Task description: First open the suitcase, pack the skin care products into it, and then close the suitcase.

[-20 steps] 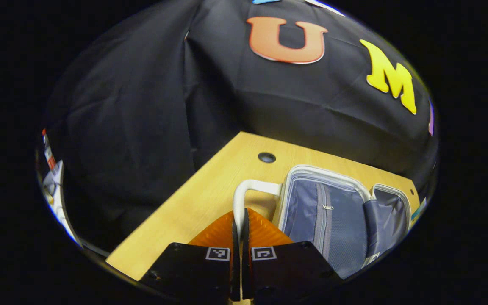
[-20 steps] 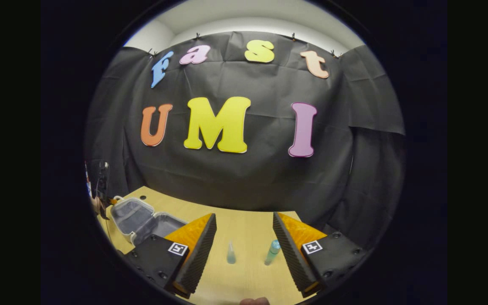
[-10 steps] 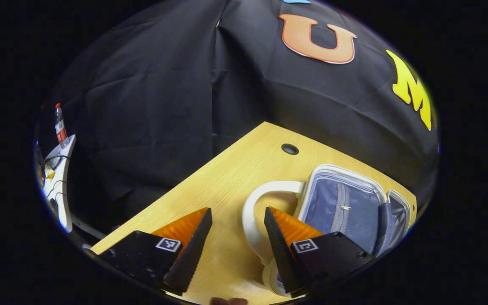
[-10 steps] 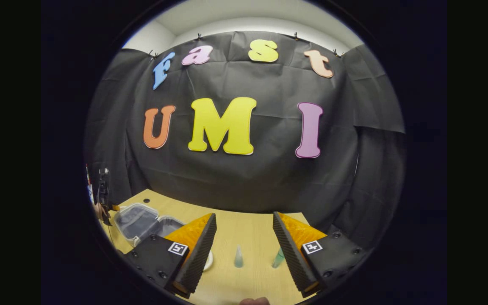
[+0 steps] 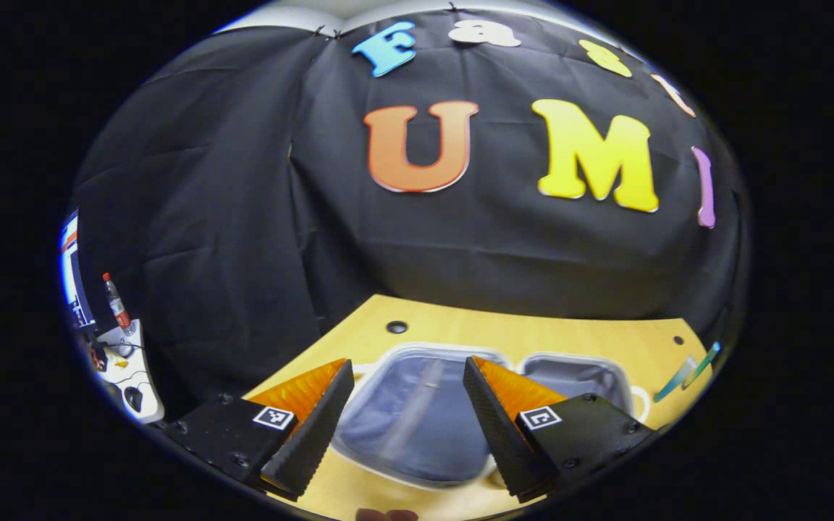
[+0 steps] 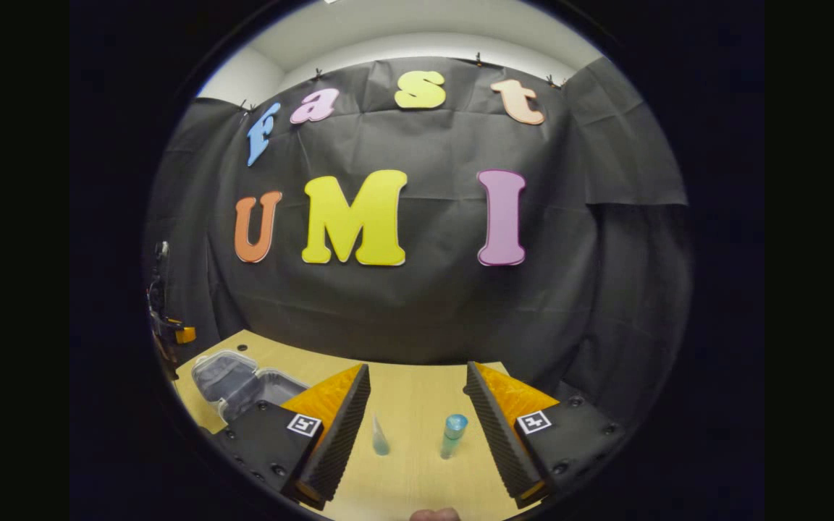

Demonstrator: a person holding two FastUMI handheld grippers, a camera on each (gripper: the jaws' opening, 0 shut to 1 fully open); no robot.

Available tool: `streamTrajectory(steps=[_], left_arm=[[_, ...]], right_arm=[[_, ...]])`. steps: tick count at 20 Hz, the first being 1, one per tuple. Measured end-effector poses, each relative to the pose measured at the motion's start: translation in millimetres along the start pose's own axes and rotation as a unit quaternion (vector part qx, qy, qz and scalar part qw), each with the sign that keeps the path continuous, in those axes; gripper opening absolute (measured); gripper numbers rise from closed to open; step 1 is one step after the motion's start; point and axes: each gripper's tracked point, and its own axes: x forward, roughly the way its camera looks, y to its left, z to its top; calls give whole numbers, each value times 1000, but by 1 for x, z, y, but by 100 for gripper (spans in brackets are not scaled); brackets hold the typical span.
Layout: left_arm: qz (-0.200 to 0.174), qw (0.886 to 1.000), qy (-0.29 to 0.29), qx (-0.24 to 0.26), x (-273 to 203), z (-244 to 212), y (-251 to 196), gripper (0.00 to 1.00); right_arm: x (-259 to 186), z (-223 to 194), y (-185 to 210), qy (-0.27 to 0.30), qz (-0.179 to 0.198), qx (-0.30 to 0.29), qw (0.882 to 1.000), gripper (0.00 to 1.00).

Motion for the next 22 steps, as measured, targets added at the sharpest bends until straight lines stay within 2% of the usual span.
streamTrajectory(steps=[4,7,10,14,16,18,22], left_arm=[[-49,999,10,-18,-34,-8,-109,97],[-117,993,29,-19,-64,-31,-197,98],[-185,982,43,9,-80,-56,-283,97],[-248,966,71,20,-89,-98,-367,97],[-260,961,87,30,-83,-122,-399,100],[-259,959,111,29,-72,-148,-421,98],[-219,965,143,30,-29,-190,-428,98]], right_arm=[[-8,-12,-29,3,7,4,1000,79],[-10,-24,-52,12,4,3,1000,77],[-13,-39,-73,28,-1,0,1000,79],[-18,-58,-99,51,-1,-16,999,77],[-21,-71,-112,66,-3,-24,997,79],[-26,-85,-127,90,-9,-17,996,79],[-30,-105,-153,122,-28,-12,992,79]])
